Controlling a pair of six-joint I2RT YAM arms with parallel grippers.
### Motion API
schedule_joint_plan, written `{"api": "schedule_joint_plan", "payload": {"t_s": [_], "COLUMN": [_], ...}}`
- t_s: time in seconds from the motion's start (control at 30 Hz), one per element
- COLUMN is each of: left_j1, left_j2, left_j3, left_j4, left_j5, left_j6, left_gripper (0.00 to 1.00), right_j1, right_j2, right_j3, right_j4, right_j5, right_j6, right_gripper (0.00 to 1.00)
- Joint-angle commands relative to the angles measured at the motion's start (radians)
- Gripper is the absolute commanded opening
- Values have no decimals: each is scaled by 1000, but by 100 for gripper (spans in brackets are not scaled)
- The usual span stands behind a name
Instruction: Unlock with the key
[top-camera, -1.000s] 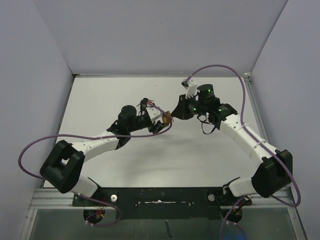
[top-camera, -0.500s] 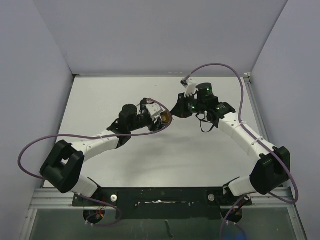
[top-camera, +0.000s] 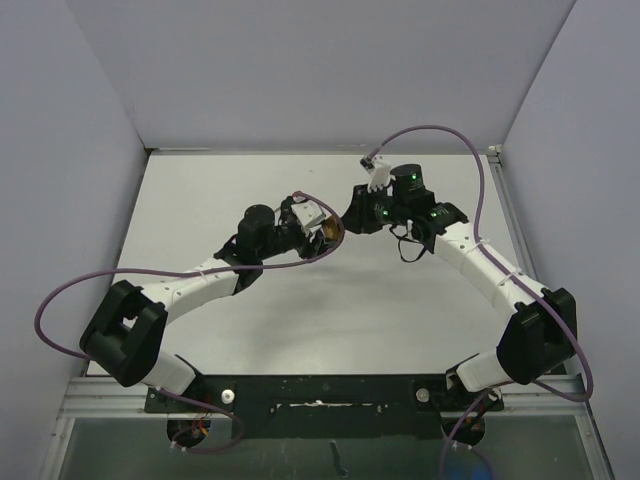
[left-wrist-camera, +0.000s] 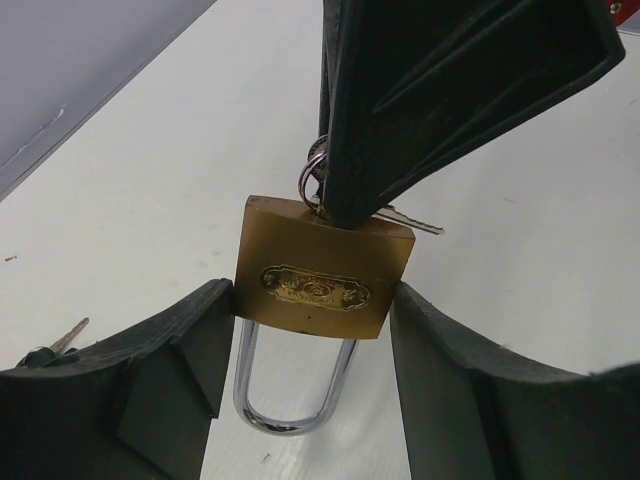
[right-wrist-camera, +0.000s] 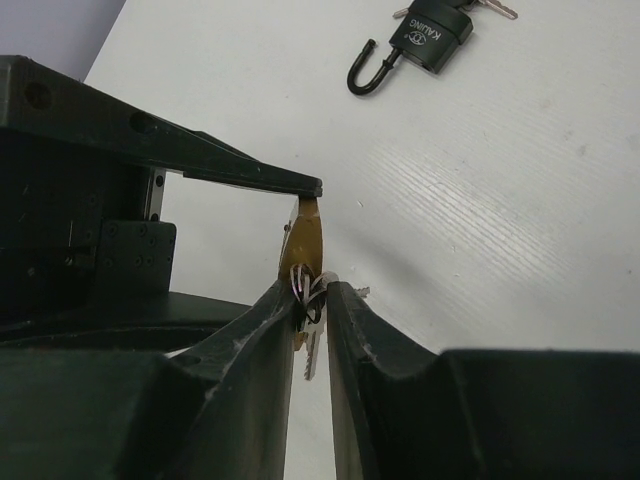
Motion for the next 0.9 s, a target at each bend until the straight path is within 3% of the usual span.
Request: {"api": "schedule_joint_plan", "payload": {"t_s": [0.0,0.27,0.87], "left_j1": [-9,-9,-17], "left_j2": [-36,-19,-4], "left_j3": [102,82,48], "left_j4": [275,275,235], "left_j5": [22,22,20], "left_j6": [-23,-37,-57], "left_gripper": [0,0,0], "right_j1": [16,-13,-117], "right_j2": [1,-23,-83], "right_j3": [-2,-15,-62], "right_j4": [5,41,116], "right_j5": [-41,-47,-117], "right_j6": [27,52,114], "right_gripper": [21,33,40]}}
